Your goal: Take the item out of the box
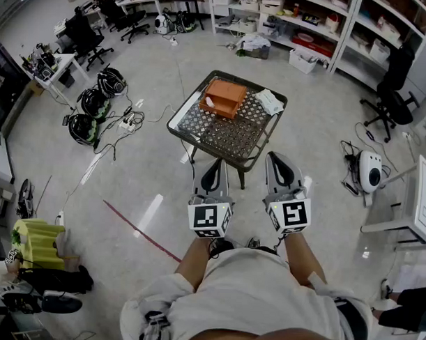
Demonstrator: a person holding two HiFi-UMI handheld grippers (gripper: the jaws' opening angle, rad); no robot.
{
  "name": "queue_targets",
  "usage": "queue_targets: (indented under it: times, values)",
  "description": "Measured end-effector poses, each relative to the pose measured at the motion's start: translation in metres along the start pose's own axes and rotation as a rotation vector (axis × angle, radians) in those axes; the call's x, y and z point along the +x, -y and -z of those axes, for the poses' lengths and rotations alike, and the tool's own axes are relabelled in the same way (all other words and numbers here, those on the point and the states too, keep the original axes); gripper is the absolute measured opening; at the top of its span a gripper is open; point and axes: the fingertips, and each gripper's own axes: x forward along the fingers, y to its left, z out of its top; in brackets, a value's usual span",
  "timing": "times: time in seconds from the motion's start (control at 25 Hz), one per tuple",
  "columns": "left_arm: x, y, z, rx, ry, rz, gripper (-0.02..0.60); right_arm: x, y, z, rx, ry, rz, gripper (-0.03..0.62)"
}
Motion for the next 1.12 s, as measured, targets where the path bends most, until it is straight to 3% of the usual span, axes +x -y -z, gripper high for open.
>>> queue_targets:
  times: [0.64, 0.96, 1.12]
  values:
    - [0.014, 0.073, 0.006, 0.026, -0.035, -0.021, 0.009, -0.039, 0.049, 0.010, 0.009, -0.004, -0.039, 0.005]
    - [0.015, 0.077, 0.017, 0.047, -0.060, -0.048, 0.009, -0.044, 0.064, 0.019, 0.049, 0.020, -0.050, 0.005]
    - [0.015, 0.074, 0.027, 0.055, -0.084, -0.057, 0.009, -0.040, 0.069, 0.041, 0.092, -0.018, -0.050, 0.005]
